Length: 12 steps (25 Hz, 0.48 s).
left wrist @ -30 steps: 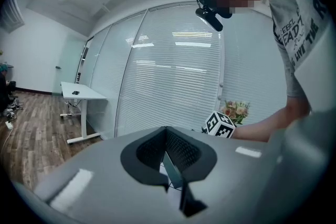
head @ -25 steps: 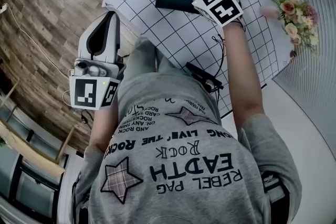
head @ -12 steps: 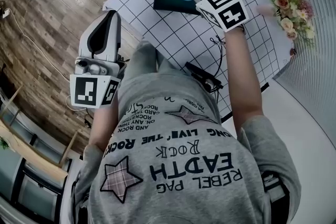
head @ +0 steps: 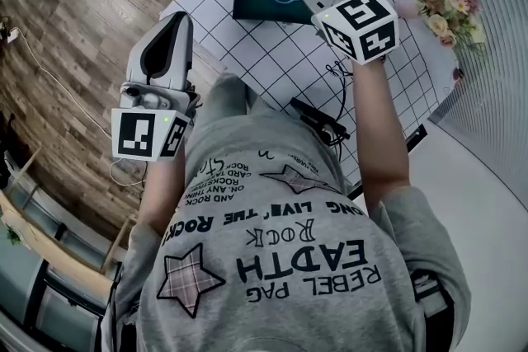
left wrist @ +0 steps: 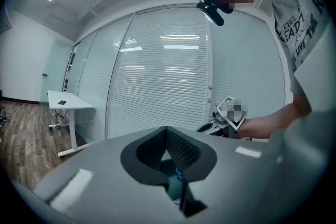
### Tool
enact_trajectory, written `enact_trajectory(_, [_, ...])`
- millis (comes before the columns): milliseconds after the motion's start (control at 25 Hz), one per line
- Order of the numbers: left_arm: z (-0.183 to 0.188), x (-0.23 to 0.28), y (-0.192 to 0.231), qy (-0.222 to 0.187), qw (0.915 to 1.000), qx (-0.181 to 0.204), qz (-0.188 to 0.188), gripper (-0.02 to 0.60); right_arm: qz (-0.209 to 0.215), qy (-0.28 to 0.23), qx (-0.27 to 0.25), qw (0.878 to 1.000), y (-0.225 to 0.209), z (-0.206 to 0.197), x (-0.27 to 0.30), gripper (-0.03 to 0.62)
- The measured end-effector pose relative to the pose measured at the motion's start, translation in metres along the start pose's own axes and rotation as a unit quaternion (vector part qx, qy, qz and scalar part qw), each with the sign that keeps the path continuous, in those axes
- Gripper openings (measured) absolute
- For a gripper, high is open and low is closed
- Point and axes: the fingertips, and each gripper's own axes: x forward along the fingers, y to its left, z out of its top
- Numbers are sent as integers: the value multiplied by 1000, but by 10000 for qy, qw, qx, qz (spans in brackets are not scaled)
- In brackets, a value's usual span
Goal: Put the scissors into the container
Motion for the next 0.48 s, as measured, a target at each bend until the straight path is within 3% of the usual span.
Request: enact_trajectory(480, [31, 10, -20, -275, 9985, 303, -355, 11, -446, -962, 84, 9943, 7, 39, -65, 15])
